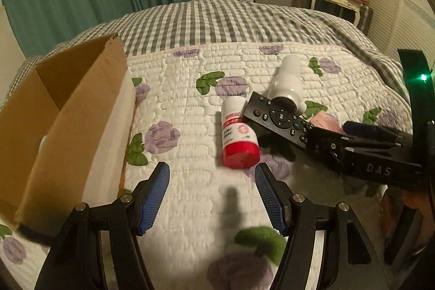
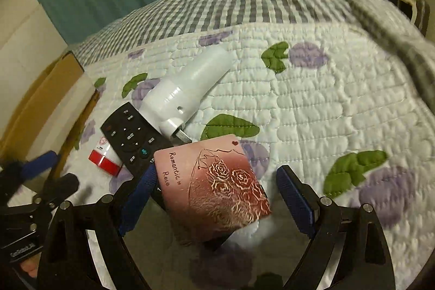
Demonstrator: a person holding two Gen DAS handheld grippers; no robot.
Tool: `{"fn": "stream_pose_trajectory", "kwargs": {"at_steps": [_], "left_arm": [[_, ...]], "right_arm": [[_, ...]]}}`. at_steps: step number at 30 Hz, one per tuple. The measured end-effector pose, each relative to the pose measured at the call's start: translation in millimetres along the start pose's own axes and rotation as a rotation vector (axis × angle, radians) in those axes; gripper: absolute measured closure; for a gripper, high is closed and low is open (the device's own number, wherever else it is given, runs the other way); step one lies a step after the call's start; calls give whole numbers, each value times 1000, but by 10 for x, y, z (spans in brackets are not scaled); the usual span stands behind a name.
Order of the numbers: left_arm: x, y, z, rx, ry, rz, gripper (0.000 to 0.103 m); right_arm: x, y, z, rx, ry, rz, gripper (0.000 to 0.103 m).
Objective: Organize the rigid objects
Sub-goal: 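Grasp the red-capped white bottle with the left gripper while the right grasps the pink card case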
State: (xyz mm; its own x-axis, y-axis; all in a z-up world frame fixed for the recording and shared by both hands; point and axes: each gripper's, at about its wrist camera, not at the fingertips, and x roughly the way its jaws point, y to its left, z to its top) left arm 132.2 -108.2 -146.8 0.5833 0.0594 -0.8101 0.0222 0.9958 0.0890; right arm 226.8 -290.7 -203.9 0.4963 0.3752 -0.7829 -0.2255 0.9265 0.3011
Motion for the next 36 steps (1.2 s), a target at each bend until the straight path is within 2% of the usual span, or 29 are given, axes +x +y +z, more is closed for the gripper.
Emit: {"fn": "stream_pose_trajectory", "kwargs": {"at_steps": [1,2,11,17,18,19,20,21,24,28,36], "left_arm": [[25,-7,14,-1,4,3,35],[54,-22,34,1,7,6,35],[323,-212,206,44,8,13,35],[583,-267,264,62,59,48,38],[598,-261,270,60,60,45,40],[604,-258,275,59,59,40,47],[608,-259,277,63,64,24,67],[607,-265,279,64,69,19,67],[548,-272,253,76,79,22,67],[357,-182,208,43,84,10,67],[-390,-31,159,54,-21,-42,67]], "right_arm": [[11,-17,-1,3,0,11,19],[4,-28,1,8,-2,45,32],[-207,6,20,-29,-74,-13,34],[-300,-61,67,-17,-101,-34,34],[-300,-62,68,-18,-101,-36,34],[-300,-57,66,-20,-102,-39,34],[-302,-52,62,-24,-102,-42,34],[-303,-43,62,-29,-103,-42,34],[-342,-12,73,-41,-115,-55,34],[-543,72,62,-71,-146,-90,34],[-1094,364,-36,-98,-188,-168,34]]}}
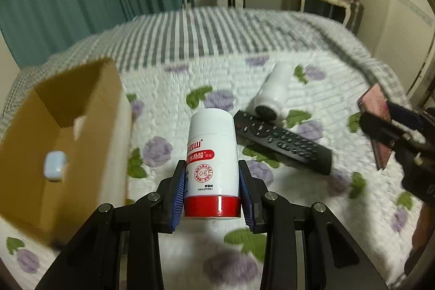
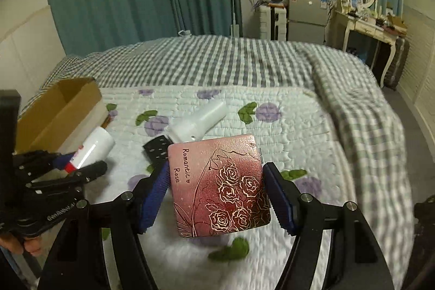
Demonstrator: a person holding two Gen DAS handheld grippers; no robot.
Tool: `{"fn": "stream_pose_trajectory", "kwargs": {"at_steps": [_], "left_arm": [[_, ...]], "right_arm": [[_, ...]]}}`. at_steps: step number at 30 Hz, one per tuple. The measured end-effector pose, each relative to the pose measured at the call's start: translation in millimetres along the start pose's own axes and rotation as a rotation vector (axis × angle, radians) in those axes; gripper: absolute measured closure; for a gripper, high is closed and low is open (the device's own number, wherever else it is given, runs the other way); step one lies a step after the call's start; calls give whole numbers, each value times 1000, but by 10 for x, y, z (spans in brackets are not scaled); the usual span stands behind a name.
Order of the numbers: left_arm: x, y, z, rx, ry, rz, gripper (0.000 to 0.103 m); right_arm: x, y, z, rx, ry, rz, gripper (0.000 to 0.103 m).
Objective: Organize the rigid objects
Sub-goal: 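Grasp the red-capped white bottle with the left gripper while the right grasps the pink card case, then lower the bottle and pink card case into the box and open both grippers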
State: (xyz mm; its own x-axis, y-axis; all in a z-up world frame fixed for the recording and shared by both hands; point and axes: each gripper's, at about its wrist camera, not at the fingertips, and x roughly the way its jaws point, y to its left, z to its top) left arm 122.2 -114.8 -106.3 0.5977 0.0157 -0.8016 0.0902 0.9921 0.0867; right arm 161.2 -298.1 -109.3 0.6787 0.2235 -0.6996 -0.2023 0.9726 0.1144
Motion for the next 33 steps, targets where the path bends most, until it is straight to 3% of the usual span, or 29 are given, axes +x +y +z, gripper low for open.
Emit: {"fn": "stream_pose_trajectory", "kwargs": {"at_steps": [5,11,18,25,33], "left_arm": [[-509,157,89,-7,-93,-22,67],[-1093,583,219,-44,-205,-28,67],[-1408,1222,231,-78,-286,8,67],[-1148,1818,108,-113,-263,39,67],[-471,2069,-95,-95,-145,28,67]], "right_arm": [[-376,243,31,-29,-20,-20,34],[-903,787,450,-129,-109,-44,34],[-1146,1618,887,-188,-188,46,34],[-798,2352,1047,-225,-167,128,34],[-98,2705,939,-247,-93,146,34]]}}
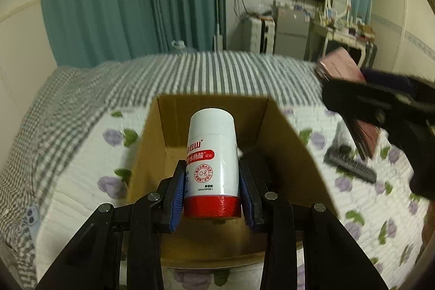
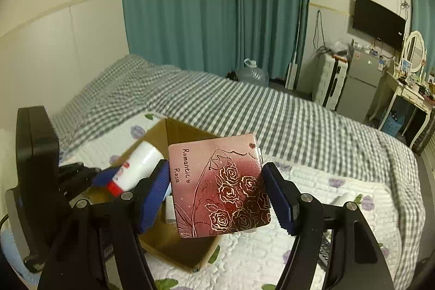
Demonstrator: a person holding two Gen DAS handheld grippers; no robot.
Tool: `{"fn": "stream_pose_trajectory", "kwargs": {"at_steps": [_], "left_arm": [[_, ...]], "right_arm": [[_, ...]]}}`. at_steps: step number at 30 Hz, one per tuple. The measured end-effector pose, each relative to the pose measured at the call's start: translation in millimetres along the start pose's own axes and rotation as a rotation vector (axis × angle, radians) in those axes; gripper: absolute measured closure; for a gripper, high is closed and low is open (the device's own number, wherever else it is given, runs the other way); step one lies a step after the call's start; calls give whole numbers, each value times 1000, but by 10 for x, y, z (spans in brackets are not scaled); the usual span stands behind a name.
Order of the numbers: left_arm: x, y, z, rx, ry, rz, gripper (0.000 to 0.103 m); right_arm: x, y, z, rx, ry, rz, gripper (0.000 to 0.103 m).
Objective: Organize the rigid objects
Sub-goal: 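Lower the bottle and pink card case into the box and open both grippers, then grasp the black TV remote with the right gripper while the left grasps the white cylindrical device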
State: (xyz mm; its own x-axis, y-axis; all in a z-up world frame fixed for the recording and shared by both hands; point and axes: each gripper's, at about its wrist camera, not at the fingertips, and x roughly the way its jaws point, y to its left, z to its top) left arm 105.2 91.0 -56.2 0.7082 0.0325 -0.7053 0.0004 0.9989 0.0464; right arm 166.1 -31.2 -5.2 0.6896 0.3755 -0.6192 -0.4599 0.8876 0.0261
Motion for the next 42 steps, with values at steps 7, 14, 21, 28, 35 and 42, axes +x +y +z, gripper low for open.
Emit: {"fn": "stream_pose_trajectory", "kwargs": {"at_steps": [7,14,21,28,35,42], "left_arm": [[209,13,-97,-13,59,-19,64],[-114,141,-58,-58,-23,19,40],[-209,291,-106,-85,-34,74,39],[-230,324,-175,-83,-36,97,39],[-363,128,-214,-87,-27,66,37],[-550,-487,-158,-71,-31,6,37]], "right_arm": [[337,-8,-132,16,50,16,34],[312,-10,-58,26,42,18,34],[444,129,-208,34,82,28,34],[424,39,-307,106,72,29,19],[-247,-541,-246,130,-21,-66,15],[-834,-1292,-480,113,-9,-207,15]]}}
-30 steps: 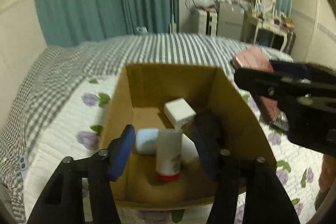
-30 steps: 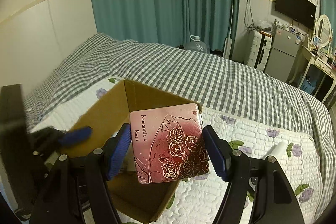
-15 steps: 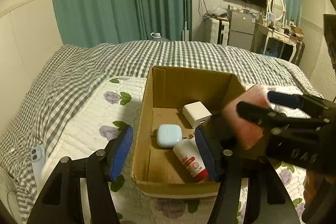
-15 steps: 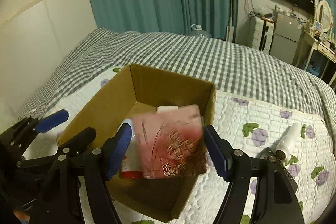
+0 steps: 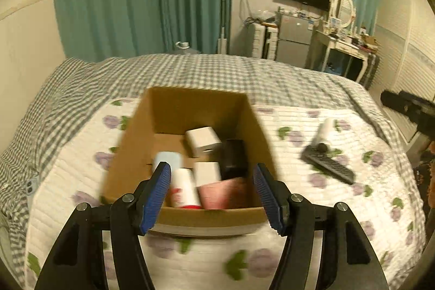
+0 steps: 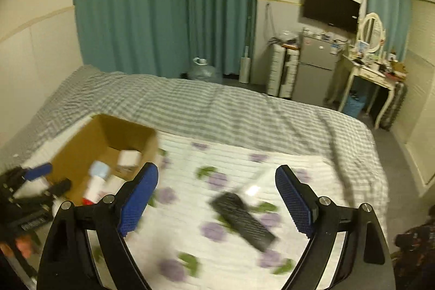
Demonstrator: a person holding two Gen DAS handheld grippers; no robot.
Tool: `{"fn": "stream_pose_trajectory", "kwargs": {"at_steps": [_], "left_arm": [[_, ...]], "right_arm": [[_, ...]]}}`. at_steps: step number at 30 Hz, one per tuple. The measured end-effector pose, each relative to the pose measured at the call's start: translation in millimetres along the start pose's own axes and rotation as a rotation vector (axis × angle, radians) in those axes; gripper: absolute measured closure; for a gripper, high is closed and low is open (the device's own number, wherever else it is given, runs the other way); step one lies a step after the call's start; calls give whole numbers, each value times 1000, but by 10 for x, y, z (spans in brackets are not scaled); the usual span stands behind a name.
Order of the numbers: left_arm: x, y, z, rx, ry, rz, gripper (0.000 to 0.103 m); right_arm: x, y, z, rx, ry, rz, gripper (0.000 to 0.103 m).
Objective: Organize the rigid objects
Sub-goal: 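Grasp the black TV remote with the right gripper while the left grasps the white cylindrical device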
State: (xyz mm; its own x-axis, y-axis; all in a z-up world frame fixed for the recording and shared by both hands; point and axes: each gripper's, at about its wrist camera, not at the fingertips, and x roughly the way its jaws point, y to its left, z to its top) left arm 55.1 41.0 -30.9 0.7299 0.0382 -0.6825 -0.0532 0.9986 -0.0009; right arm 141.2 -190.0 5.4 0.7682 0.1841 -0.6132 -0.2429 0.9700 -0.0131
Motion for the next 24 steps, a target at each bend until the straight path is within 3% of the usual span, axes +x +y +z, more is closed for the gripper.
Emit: {"fn": "stream_pose_trajectory", "kwargs": {"at_steps": [7,12,16,24], "left_arm": [[182,-737,-93,31,64,-37,37],[442,-1147,-249,75,120,-40,37],[712,-1324,-320,95,150,-26,37],[1178,-1444,-422,87,181,22,37]], "right_arm": [[165,-559,-405,22,78,-10,15],[607,-610,-725,-51,163,-8,15],[968,-624,-928,-68,196,56,15],[1602,-539,-1091,-132,237,159,35]]}}
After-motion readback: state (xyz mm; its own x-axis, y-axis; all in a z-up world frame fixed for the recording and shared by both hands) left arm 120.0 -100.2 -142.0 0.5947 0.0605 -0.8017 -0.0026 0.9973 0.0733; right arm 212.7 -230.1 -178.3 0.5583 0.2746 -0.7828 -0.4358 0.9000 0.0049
